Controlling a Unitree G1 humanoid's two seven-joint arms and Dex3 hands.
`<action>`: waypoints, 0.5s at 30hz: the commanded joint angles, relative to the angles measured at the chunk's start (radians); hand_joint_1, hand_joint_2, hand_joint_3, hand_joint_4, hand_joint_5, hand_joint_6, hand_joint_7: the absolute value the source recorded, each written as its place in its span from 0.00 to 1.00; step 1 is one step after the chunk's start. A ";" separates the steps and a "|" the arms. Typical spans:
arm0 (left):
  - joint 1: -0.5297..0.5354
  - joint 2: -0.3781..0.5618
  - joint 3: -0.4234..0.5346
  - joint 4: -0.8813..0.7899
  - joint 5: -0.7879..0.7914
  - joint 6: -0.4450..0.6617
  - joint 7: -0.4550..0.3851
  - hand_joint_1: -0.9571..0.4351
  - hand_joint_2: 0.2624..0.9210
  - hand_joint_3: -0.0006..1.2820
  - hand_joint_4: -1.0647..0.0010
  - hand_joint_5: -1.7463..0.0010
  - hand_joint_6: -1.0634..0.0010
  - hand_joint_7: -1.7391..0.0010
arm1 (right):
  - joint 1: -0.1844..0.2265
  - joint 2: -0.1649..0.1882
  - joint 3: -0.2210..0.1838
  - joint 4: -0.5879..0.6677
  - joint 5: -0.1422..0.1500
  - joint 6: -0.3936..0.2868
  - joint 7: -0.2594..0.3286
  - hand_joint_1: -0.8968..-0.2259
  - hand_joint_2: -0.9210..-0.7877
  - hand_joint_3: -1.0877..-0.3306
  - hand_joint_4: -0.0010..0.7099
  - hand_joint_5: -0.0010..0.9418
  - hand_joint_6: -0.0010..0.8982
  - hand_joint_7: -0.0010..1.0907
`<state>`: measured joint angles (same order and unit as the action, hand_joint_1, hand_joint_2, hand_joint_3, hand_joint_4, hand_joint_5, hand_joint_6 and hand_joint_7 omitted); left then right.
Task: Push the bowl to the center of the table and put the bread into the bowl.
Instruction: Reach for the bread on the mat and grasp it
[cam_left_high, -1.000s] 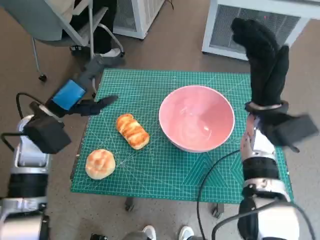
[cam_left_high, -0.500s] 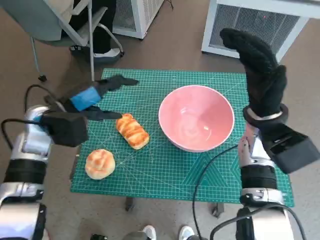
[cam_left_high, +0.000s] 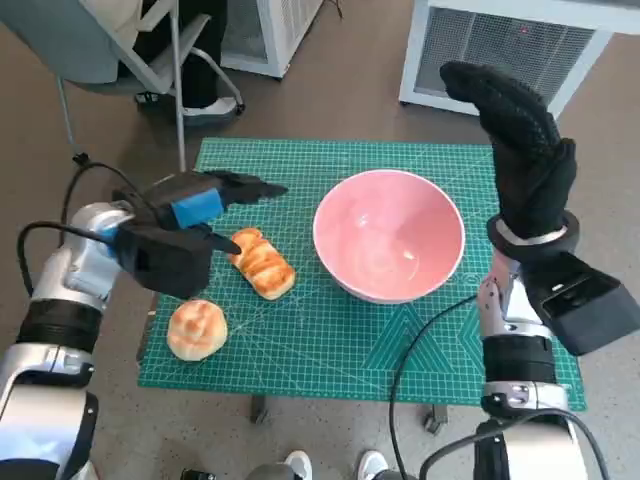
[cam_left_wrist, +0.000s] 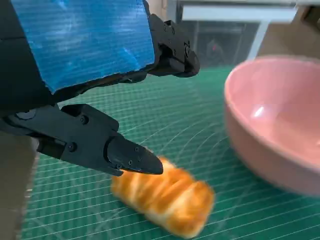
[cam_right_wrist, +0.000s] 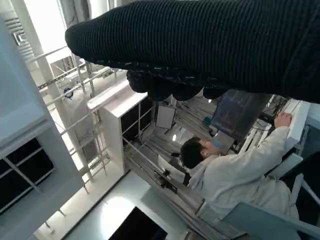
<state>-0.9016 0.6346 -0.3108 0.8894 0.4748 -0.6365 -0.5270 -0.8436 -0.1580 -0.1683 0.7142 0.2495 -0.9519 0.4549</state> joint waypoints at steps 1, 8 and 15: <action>-0.036 -0.016 -0.036 0.041 0.042 -0.013 0.032 0.54 0.79 0.00 0.66 1.00 0.59 0.97 | 0.026 -0.011 0.002 0.010 -0.028 0.005 -0.021 0.43 0.00 0.49 0.49 0.02 0.12 0.54; -0.060 -0.048 -0.073 0.099 0.068 0.043 0.011 0.55 0.80 0.00 0.68 1.00 0.59 0.99 | 0.032 -0.014 0.001 0.007 -0.046 0.006 -0.043 0.44 0.00 0.49 0.49 0.02 0.12 0.53; -0.086 -0.083 -0.099 0.164 0.074 0.104 -0.036 0.58 0.82 0.01 0.70 1.00 0.60 1.00 | 0.038 -0.019 -0.002 0.007 -0.056 0.000 -0.056 0.43 0.00 0.48 0.49 0.02 0.12 0.53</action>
<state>-0.9577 0.5652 -0.3974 1.0266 0.5416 -0.5552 -0.5411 -0.8370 -0.1658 -0.1691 0.7143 0.1976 -0.9524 0.4076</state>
